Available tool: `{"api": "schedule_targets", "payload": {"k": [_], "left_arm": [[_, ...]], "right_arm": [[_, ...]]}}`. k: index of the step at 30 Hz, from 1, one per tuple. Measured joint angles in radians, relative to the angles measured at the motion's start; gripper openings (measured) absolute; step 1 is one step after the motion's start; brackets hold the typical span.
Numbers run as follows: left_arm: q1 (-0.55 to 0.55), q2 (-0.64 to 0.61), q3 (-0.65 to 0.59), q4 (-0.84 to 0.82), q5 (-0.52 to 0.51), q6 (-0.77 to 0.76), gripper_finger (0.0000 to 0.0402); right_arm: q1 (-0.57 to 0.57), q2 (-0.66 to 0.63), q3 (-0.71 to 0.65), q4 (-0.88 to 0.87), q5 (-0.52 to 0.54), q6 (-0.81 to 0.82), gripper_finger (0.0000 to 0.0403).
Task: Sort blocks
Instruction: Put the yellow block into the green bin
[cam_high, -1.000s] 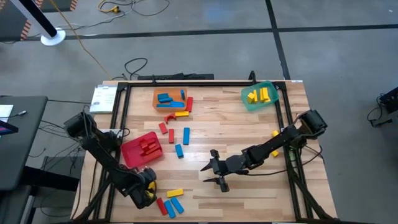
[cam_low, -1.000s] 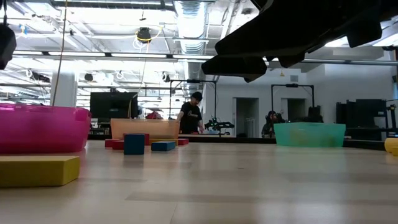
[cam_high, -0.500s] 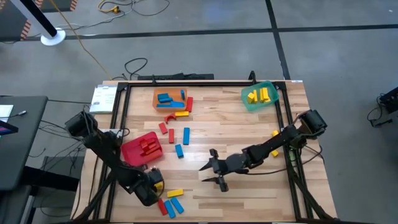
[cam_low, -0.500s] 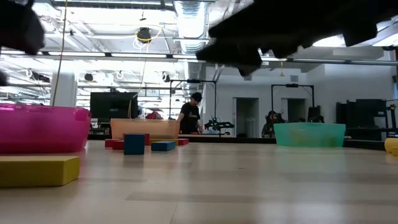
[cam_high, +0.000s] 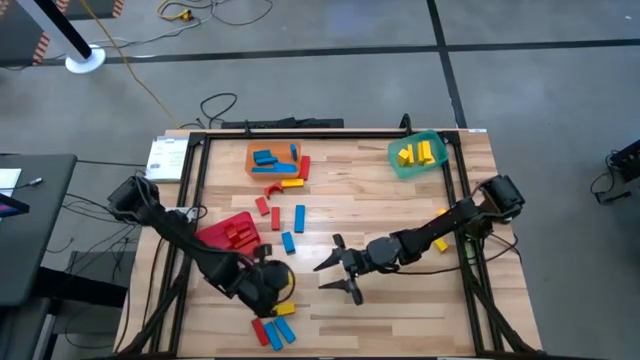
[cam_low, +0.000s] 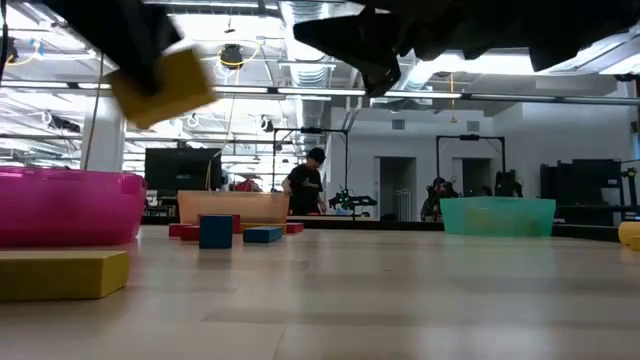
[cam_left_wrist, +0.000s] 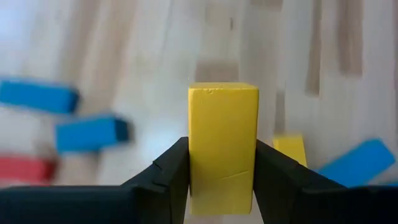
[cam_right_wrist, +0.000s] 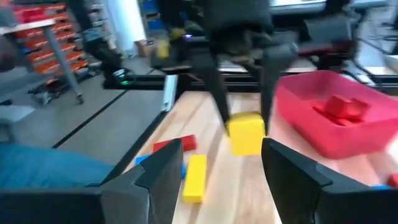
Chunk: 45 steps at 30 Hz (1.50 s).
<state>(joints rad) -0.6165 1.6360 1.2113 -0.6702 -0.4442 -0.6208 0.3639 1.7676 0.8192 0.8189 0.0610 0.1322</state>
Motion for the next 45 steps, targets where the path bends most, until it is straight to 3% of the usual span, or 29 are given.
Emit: {"api": "schedule_targets", "payload": {"k": [4,9,19,29,35,45], "left_arm": [[0.025,0.000,0.067,0.002,-0.047,0.131,0.0136],[0.049,0.000,0.120,0.004,-0.074,0.228,0.0136],[0.084,0.000,0.142,0.024,-0.074,0.304,0.0137],[0.113,0.000,0.142,0.060,-0.073,0.330,0.0137],[0.120,0.000,0.142,0.082,-0.070,0.354,0.0137],[0.120,0.000,0.142,0.082,-0.070,0.362,0.0138]], "right_arm": [[-0.007,0.000,0.000,0.016,0.070,-0.005,0.0232],[-0.007,0.000,0.003,0.061,0.076,-0.061,0.0236],[-0.018,0.000,0.046,0.020,0.075,-0.107,0.0269],[-0.026,0.000,0.061,-0.020,0.091,-0.107,0.0269],[-0.026,0.000,0.061,-0.043,0.111,-0.115,0.0241],[-0.025,-0.001,0.061,-0.052,0.131,-0.175,0.0145]]}}
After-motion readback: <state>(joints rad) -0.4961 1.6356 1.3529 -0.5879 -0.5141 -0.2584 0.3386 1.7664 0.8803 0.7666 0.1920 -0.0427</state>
